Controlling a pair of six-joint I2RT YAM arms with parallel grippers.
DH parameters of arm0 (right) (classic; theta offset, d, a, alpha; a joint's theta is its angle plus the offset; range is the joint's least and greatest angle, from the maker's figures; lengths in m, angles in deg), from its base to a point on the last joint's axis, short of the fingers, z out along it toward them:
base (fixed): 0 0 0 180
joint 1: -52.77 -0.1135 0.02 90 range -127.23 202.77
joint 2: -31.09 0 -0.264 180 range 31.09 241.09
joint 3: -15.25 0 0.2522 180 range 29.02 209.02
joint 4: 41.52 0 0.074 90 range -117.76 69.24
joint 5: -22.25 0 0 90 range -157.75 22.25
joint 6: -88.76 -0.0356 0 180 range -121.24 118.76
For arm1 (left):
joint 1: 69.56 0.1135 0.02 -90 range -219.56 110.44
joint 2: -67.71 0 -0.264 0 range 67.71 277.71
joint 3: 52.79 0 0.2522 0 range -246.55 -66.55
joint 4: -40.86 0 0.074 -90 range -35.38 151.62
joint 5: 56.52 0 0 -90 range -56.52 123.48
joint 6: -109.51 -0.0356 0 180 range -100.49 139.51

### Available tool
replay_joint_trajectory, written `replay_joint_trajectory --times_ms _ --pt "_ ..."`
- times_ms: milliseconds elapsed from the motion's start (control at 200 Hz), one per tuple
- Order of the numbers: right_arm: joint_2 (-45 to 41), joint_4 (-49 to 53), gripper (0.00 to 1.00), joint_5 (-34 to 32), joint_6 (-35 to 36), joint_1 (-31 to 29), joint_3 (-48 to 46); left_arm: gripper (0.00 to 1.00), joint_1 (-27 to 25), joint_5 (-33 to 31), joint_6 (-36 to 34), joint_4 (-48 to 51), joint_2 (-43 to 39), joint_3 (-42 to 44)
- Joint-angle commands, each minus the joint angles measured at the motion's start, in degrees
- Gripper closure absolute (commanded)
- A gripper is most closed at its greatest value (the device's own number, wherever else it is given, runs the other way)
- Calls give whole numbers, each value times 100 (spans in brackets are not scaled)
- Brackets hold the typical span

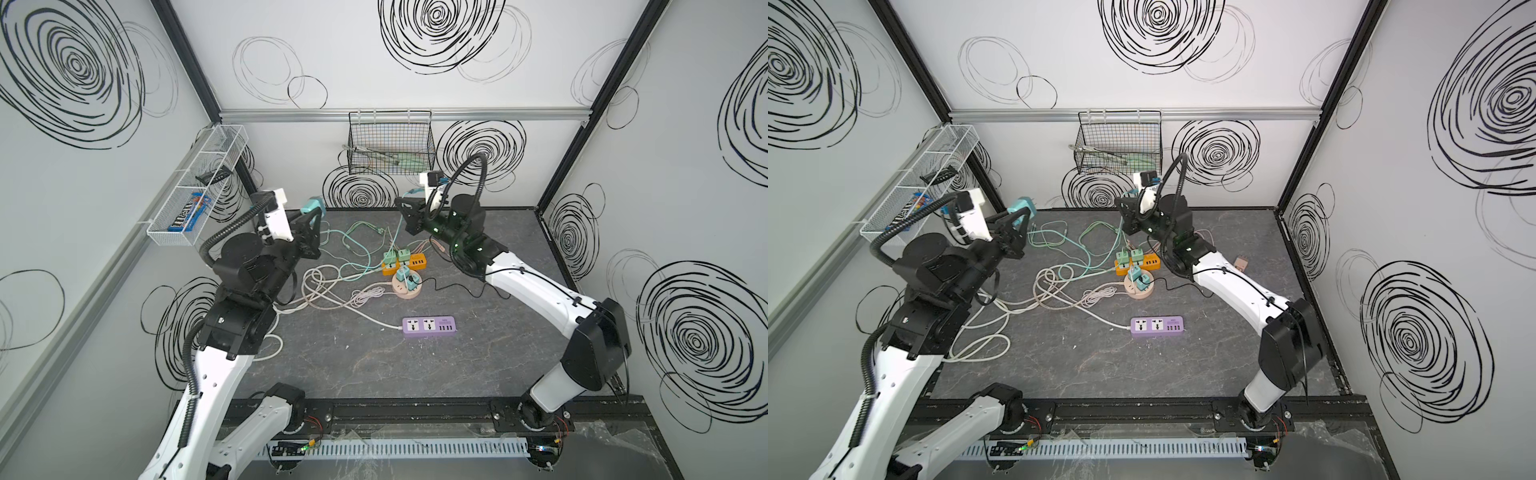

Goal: Insert the plug

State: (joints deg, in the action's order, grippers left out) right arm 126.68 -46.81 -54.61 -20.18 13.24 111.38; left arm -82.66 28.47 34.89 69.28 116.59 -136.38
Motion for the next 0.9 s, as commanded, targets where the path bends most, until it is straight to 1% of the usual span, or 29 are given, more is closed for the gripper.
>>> replay_joint_trajectory --times_ms 0,90,170,290,380,415,435,455,485,505,525,565,600,640,680,715,775,811,861,871,896 --pt "616 22 100 170 406 -537 612 100 128 -2012 -140 352 -137 -137" --pt "1293 170 100 141 531 -904 1283 100 175 -3002 -129 490 -241 -139" --pt "1914 397 100 342 519 -1176 2013 100 219 -3673 -174 330 -446 35" --pt "2766 834 100 766 536 -1555 3074 100 263 -4417 -349 71 -700 220" --pt "3053 655 100 911 299 -1663 3116 100 275 -4629 -562 -40 -710 299" --pt "3115 687 93 901 184 -1659 3092 100 273 -4625 -588 -29 -679 332" --pt "3150 755 87 908 172 -1655 3096 100 273 -4620 -597 -22 -654 358" --pt "3181 871 78 908 203 -1655 3112 100 273 -4609 -599 -1 -626 391" --pt "3229 1095 61 894 346 -1655 3170 100 273 -4588 -591 31 -575 435" --pt "3245 1300 52 871 486 -1655 3217 100 273 -4575 -574 56 -544 470" --pt "3255 1515 46 839 650 -1655 3268 100 276 -4562 -552 83 -517 505" --pt "3228 1919 36 756 1001 -1647 3326 100 275 -4523 -507 114 -456 575" --pt "3151 2192 30 541 1250 -1627 3280 100 282 -4462 -476 125 -415 633" --pt "2996 2336 26 321 1421 -1575 3093 100 281 -4388 -425 125 -375 698" --pt "2757 2273 23 168 1455 -1475 2751 100 282 -4298 -388 114 -347 760" --pt "2513 2079 21 165 1470 -1364 2348 100 277 -4220 -336 108 -314 798" --pt "2019 1622 15 452 1503 -1115 1574 100 275 -4026 -292 99 -267 853" --pt "1717 1366 6 631 1478 -949 1140 100 274 -3866 -288 87 -248 880" --pt "1314 1080 0 894 1380 -707 619 100 273 -3581 -285 64 -207 921" --pt "1234 1039 2 951 1365 -660 529 100 269 -3529 -282 64 -200 925" --pt "1052 956 2 1184 1372 -532 324 100 265 -3389 -256 76 -162 934"
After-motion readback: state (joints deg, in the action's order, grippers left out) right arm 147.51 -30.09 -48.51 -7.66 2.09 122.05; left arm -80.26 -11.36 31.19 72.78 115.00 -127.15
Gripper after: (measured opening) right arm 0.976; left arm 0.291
